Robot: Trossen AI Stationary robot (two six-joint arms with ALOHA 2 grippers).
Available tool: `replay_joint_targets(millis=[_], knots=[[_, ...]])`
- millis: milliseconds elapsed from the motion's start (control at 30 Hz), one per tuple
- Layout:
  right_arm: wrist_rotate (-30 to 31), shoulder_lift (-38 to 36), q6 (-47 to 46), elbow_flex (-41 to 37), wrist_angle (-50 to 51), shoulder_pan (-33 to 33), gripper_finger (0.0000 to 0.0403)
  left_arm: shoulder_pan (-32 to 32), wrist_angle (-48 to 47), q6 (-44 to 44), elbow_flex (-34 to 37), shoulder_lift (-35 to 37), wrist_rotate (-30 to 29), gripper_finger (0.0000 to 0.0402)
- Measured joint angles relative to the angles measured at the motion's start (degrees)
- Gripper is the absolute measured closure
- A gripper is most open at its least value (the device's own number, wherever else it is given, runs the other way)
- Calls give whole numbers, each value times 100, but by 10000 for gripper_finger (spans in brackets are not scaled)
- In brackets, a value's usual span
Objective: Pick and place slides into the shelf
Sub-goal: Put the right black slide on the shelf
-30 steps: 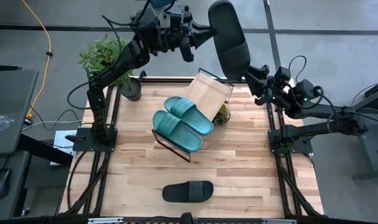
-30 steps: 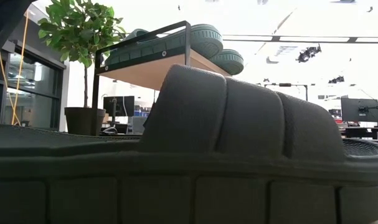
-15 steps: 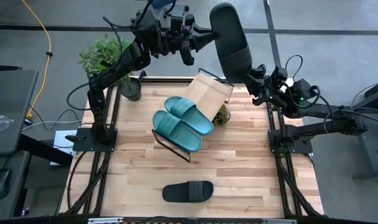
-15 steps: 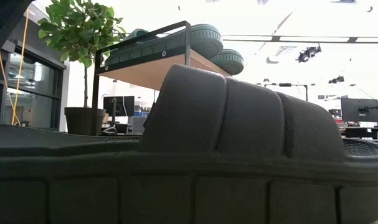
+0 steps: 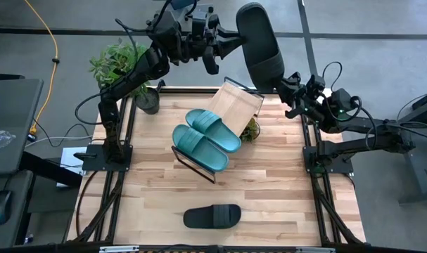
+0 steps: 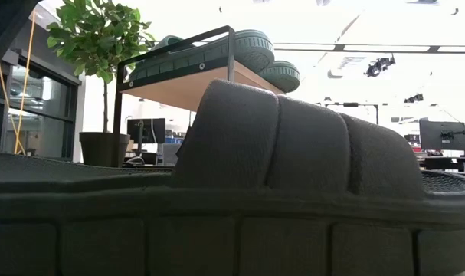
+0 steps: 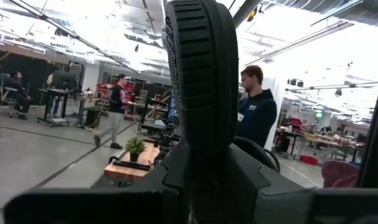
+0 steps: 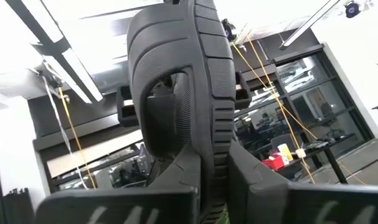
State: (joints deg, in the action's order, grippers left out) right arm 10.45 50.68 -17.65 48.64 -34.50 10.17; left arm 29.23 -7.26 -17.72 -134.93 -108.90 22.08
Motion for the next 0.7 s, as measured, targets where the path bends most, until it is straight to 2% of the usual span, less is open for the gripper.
replay_joint_targets(millis=[233,433,600,700], knots=[[145,-68,35,-2,2,-2,396,27,-303,454,-7,15,103,299],[425,-325,216,-2,-126,-7,397,289,-1043,654,-1,-6,634,264],[522,-551,269,7,-83,-7,397,510,-1716,1123,4,-11,704,246],[581,-699,192,2,181,-7,397,653,-1927,1153,4,-11,1043,242]])
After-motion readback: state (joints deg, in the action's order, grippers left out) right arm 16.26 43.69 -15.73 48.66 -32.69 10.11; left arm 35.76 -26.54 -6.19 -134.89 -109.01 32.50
